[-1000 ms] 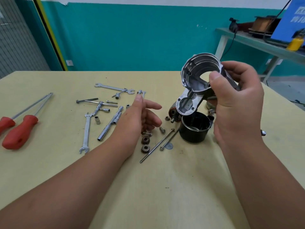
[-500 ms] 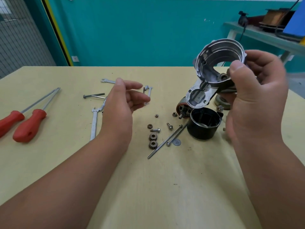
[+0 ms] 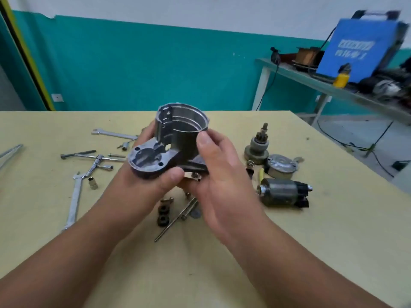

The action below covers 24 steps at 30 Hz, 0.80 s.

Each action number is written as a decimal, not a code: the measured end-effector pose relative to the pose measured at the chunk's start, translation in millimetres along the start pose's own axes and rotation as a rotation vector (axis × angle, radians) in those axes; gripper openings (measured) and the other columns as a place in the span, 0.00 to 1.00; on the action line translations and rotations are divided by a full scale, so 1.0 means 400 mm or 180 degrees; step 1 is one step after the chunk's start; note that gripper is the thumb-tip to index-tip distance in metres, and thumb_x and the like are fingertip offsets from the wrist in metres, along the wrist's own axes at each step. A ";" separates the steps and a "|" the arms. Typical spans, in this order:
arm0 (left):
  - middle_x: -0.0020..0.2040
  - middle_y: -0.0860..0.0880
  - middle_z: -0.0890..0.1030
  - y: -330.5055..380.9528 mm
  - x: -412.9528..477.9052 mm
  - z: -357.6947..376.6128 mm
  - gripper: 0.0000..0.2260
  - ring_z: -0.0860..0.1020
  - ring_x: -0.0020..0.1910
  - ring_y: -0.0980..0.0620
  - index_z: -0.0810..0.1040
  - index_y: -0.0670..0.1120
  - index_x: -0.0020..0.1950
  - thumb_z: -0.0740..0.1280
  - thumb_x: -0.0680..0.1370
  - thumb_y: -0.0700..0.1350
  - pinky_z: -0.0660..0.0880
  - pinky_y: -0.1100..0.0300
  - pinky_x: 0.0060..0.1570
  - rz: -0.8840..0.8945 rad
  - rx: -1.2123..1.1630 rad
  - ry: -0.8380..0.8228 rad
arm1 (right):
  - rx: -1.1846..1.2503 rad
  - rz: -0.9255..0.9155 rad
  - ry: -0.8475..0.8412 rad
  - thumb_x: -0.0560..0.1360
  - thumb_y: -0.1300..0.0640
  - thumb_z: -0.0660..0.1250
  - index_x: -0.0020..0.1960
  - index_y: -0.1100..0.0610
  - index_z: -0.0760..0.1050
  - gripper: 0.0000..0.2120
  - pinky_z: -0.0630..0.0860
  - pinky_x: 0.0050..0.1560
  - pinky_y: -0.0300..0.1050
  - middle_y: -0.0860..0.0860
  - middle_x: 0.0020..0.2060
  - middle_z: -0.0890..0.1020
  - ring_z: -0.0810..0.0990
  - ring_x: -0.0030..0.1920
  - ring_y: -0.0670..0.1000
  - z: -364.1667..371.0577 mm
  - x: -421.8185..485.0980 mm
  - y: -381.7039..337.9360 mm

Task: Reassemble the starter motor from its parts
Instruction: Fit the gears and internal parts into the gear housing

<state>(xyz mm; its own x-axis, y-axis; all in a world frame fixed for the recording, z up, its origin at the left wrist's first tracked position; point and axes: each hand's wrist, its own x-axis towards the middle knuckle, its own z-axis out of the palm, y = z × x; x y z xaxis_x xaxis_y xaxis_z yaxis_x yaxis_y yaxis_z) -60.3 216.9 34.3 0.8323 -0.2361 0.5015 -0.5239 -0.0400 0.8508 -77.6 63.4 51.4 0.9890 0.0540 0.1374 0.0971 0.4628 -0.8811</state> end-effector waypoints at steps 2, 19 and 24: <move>0.70 0.49 0.83 0.004 -0.002 -0.004 0.35 0.82 0.69 0.47 0.70 0.50 0.80 0.78 0.75 0.48 0.81 0.46 0.67 -0.0098 -0.0526 0.0453 | -0.0783 -0.0029 -0.0366 0.73 0.38 0.70 0.73 0.42 0.70 0.30 0.78 0.68 0.60 0.47 0.68 0.79 0.81 0.66 0.50 0.011 -0.019 0.005; 0.67 0.43 0.85 -0.005 0.008 -0.041 0.37 0.85 0.62 0.38 0.77 0.49 0.76 0.76 0.73 0.68 0.86 0.45 0.44 -0.0910 -0.1760 0.1384 | -0.5194 0.0622 0.0361 0.74 0.31 0.59 0.53 0.34 0.74 0.12 0.73 0.47 0.44 0.37 0.49 0.78 0.75 0.49 0.38 -0.388 -0.063 -0.169; 0.67 0.45 0.85 -0.010 0.013 -0.052 0.29 0.86 0.62 0.41 0.75 0.49 0.77 0.67 0.79 0.62 0.85 0.47 0.42 -0.0990 -0.1803 0.1513 | -0.5160 0.0630 0.0641 0.75 0.33 0.62 0.51 0.35 0.73 0.09 0.71 0.46 0.45 0.39 0.50 0.78 0.75 0.49 0.40 -0.415 -0.070 -0.185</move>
<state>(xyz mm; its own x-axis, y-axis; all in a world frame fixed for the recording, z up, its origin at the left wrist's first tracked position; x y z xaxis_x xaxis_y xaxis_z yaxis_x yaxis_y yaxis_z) -50.0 236.0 36.7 0.9799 0.1489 0.1329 -0.1900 0.4930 0.8490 -94.2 -119.2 37.8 0.9845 -0.1728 0.0288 -0.1449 -0.8958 -0.4201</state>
